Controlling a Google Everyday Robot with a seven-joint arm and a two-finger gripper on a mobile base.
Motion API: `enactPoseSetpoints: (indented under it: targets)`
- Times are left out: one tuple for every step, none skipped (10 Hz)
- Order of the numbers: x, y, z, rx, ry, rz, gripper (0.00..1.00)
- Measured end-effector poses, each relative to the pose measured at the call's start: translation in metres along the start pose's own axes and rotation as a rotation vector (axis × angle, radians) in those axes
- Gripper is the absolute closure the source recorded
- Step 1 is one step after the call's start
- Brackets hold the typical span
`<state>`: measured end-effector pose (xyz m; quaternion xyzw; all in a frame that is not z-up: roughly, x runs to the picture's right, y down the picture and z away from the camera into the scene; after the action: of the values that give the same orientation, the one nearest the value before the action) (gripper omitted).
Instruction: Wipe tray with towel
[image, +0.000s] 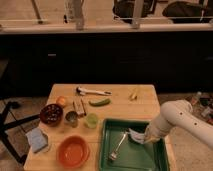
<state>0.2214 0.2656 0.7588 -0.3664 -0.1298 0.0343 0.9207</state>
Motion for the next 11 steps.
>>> enactPoseSetpoints:
  targets:
    - [0.000, 0.001, 0.006, -0.011, 0.006, 0.001, 1.00]
    - [0.002, 0.003, 0.009, -0.022, 0.016, 0.005, 1.00]
    - [0.002, 0.005, 0.011, -0.034, 0.031, 0.005, 1.00]
    - [0.000, 0.006, 0.011, -0.042, 0.043, -0.001, 1.00]
    - [-0.001, 0.007, 0.011, -0.046, 0.052, -0.004, 1.00]
    - [0.000, 0.011, 0.010, -0.054, 0.065, -0.005, 1.00]
    - [-0.001, 0.014, 0.010, -0.064, 0.080, -0.010, 1.00]
    - [-0.003, 0.018, 0.011, -0.082, 0.095, -0.019, 1.00]
    - [-0.007, 0.025, 0.014, -0.108, 0.106, -0.031, 1.00]
    - [-0.008, 0.030, 0.015, -0.126, 0.110, -0.035, 1.00]
    - [-0.010, 0.035, 0.018, -0.146, 0.113, -0.042, 1.00]
